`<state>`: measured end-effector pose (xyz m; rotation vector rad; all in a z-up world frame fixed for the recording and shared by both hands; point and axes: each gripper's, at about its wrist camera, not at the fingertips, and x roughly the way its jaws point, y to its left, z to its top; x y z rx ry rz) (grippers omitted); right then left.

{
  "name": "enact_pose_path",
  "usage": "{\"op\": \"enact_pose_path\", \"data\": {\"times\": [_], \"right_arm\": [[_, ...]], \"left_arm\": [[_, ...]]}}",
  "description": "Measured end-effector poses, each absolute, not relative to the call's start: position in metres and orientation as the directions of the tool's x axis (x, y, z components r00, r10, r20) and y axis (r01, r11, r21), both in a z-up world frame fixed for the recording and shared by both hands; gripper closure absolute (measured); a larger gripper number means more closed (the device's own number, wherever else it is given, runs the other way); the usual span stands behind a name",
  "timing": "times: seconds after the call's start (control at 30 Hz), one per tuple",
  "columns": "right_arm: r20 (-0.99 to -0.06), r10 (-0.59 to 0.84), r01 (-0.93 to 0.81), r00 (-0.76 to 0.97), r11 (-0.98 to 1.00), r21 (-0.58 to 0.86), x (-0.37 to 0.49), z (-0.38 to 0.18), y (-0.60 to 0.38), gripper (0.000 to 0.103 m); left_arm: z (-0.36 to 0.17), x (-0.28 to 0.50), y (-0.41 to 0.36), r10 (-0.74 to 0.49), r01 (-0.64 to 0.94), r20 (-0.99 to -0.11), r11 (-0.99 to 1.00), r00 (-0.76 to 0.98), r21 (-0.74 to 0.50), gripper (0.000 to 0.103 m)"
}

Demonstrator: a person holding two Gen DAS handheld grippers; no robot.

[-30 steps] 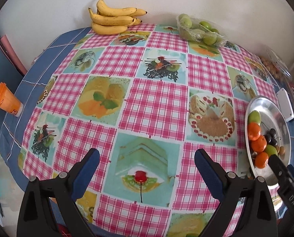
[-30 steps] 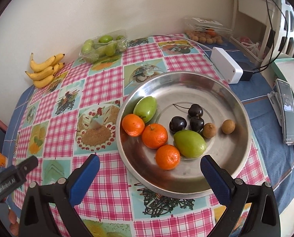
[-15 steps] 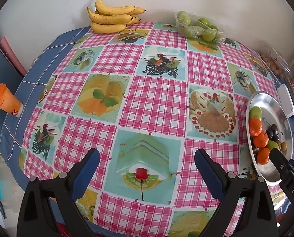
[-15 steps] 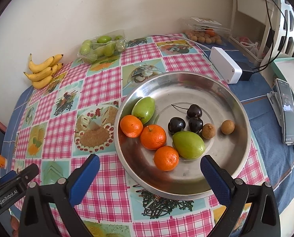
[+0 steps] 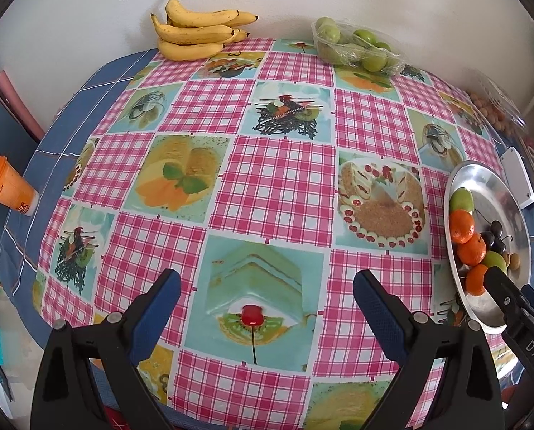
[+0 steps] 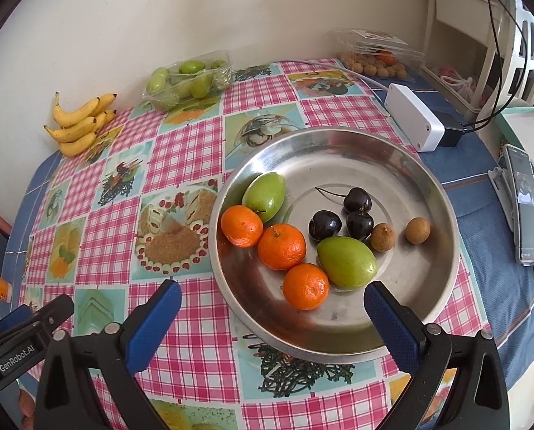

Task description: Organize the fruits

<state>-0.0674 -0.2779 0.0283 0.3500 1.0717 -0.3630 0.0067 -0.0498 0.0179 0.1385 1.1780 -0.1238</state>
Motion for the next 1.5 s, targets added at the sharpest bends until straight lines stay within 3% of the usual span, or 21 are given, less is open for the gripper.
{"op": "enact_pose_path", "data": {"times": [1.5], "right_arm": [[-0.907, -0.107, 0.435, 0.407, 0.896, 0.09, -0.0639, 0.0202, -0.2727, 0.0]], "left_arm": [[0.0153, 0.0079, -0.0476, -0.024, 0.167, -0.928, 0.985, 0.371, 0.041, 0.006]]}}
